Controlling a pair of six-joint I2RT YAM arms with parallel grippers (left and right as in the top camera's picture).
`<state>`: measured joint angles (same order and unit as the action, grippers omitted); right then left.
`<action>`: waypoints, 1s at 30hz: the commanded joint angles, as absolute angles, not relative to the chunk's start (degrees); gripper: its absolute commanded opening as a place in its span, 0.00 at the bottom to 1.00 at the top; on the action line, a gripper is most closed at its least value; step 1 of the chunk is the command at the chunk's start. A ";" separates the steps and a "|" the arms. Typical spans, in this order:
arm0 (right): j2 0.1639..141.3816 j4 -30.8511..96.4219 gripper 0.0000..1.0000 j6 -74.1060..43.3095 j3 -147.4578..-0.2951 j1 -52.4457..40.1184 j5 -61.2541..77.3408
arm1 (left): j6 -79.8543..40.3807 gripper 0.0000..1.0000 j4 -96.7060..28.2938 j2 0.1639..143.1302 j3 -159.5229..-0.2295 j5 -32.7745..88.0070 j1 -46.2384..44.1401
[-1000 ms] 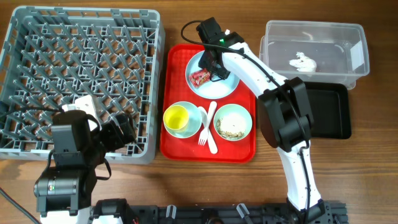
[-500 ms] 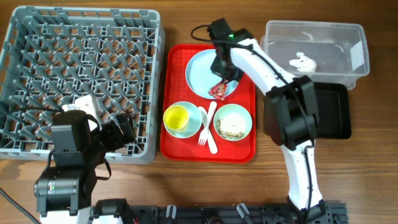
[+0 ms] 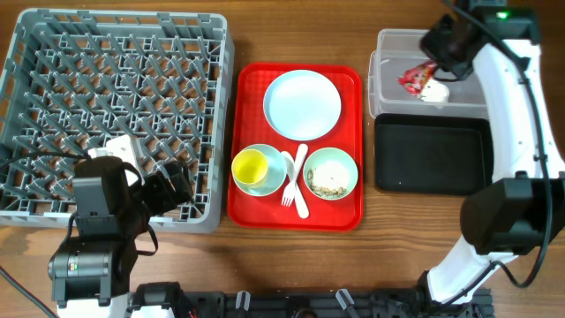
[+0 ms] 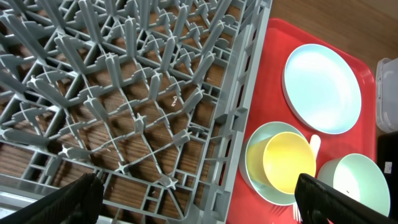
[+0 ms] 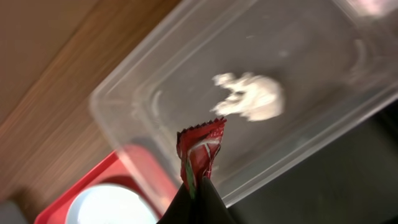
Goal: Sort waste into correct bins and load items into the dishwasher rack
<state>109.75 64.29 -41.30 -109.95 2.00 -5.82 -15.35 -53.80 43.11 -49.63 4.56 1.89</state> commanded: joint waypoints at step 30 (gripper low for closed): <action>98.67 69.63 0.74 -37.01 -83.53 5.06 -0.38 | -15.44 1.00 -53.67 42.76 -50.89 4.67 2.15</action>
<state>97.93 74.26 -33.54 -91.15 5.04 -3.92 -15.35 -53.76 43.11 -49.65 4.56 1.89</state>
